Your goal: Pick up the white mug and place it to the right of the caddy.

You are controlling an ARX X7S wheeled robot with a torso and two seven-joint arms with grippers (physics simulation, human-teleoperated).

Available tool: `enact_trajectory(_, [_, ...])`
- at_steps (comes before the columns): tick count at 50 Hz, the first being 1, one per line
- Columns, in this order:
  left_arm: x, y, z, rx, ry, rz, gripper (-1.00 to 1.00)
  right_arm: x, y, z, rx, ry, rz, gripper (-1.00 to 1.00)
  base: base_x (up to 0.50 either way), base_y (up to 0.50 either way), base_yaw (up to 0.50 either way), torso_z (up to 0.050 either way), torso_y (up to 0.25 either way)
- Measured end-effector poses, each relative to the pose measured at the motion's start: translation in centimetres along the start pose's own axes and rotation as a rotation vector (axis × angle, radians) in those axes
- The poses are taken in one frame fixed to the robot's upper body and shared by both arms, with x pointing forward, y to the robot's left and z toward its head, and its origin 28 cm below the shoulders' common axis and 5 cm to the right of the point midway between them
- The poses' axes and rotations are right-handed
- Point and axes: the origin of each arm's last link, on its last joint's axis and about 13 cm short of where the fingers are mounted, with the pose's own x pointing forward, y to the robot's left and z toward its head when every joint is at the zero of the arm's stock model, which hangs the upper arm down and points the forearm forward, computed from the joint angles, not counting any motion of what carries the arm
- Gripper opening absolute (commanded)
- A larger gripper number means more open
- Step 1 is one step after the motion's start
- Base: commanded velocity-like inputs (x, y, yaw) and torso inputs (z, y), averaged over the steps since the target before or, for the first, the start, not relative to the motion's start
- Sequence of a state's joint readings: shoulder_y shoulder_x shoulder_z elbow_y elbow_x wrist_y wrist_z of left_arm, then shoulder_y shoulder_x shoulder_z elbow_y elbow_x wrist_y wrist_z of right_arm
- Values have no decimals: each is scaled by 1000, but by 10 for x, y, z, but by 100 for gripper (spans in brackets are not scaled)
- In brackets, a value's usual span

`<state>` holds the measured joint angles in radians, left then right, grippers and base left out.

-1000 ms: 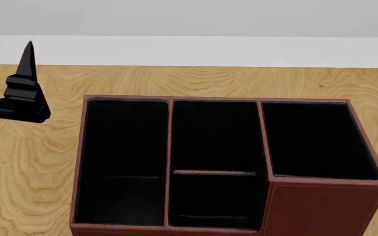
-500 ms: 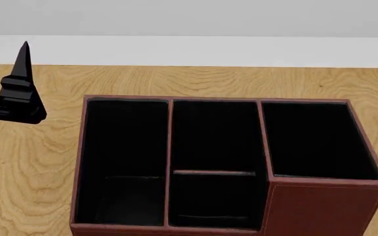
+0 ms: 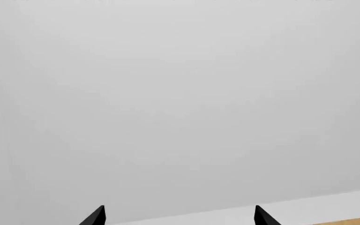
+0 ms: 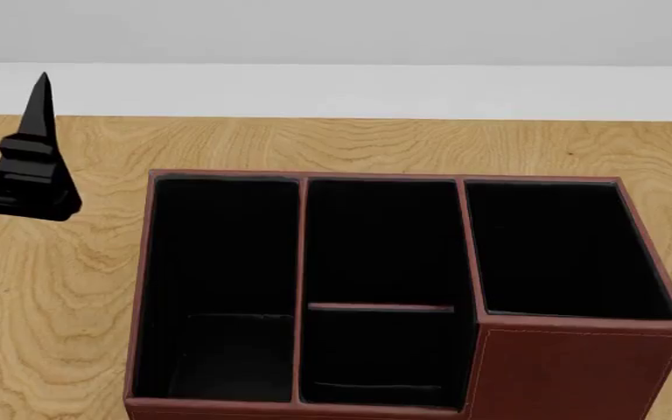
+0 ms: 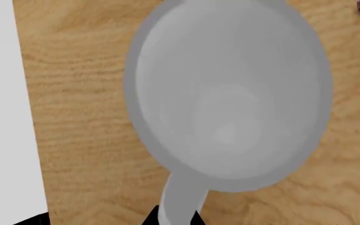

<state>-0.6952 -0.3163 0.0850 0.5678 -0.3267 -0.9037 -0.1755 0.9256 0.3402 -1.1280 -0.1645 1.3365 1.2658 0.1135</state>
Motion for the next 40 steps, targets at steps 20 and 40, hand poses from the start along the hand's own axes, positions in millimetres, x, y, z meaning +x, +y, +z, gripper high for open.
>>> enact_trajectory(20, [-7,6,14,13,-65,69,100,-12,5,3,-39,-13,-52,-100,0,0,0,0,0])
enact_trajectory(40, [-13,9,26,25,-114,123,100,-34,14,11,-87,-66,-94,-100,0,0,0,0,0])
